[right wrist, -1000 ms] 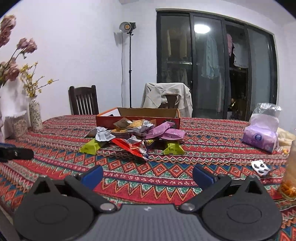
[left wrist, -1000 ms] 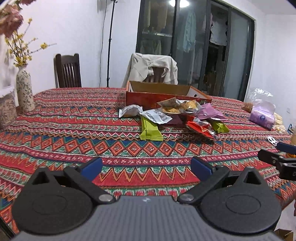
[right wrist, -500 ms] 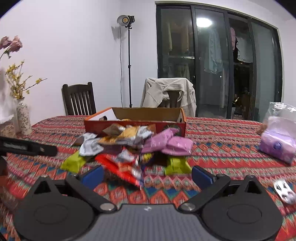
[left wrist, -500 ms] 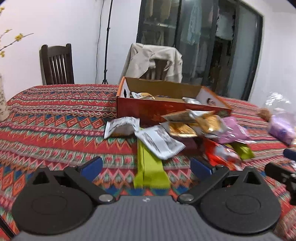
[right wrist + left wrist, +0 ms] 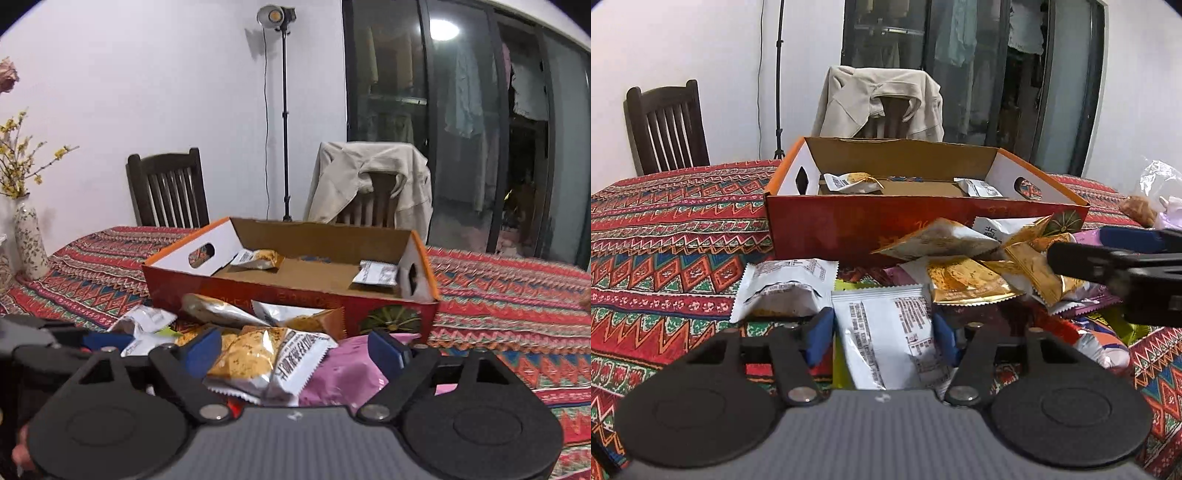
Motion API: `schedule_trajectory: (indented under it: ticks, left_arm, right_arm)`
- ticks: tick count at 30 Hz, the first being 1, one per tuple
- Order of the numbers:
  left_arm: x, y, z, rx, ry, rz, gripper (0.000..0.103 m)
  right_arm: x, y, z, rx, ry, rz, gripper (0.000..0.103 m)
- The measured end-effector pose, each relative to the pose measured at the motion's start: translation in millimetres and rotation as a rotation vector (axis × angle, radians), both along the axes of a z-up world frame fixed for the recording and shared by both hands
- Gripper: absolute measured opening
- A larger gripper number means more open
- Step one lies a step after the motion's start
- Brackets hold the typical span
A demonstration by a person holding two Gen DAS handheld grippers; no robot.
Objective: Organize snacks
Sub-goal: 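Grasp a white packet with the left tool while the right tool grasps a printed white-gold packet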
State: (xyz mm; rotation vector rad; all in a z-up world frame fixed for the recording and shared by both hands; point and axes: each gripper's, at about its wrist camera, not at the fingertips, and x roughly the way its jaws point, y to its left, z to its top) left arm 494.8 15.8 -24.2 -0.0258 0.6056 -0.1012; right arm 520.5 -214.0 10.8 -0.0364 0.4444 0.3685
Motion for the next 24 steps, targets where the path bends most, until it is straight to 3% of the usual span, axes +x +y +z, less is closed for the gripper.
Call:
schedule_trajectory:
  ticks: [8, 17, 24]
  left_arm:
    - [-7, 2, 2, -0.007, -0.042, -0.027, 0.049]
    - [-13, 10, 9, -0.051, -0.021, -0.025, 0.045]
    - [-74, 17, 36, -0.088, -0.078, -0.014, 0.045]
  right_arm:
    - [4, 14, -19, -0.005, 0.008, 0.048, 0.069]
    - [0, 8, -17, 0.021, 0.026, 0.087, 0.042]
    - [-31, 2, 0, -0.003, -0.024, 0.068, 0.042]
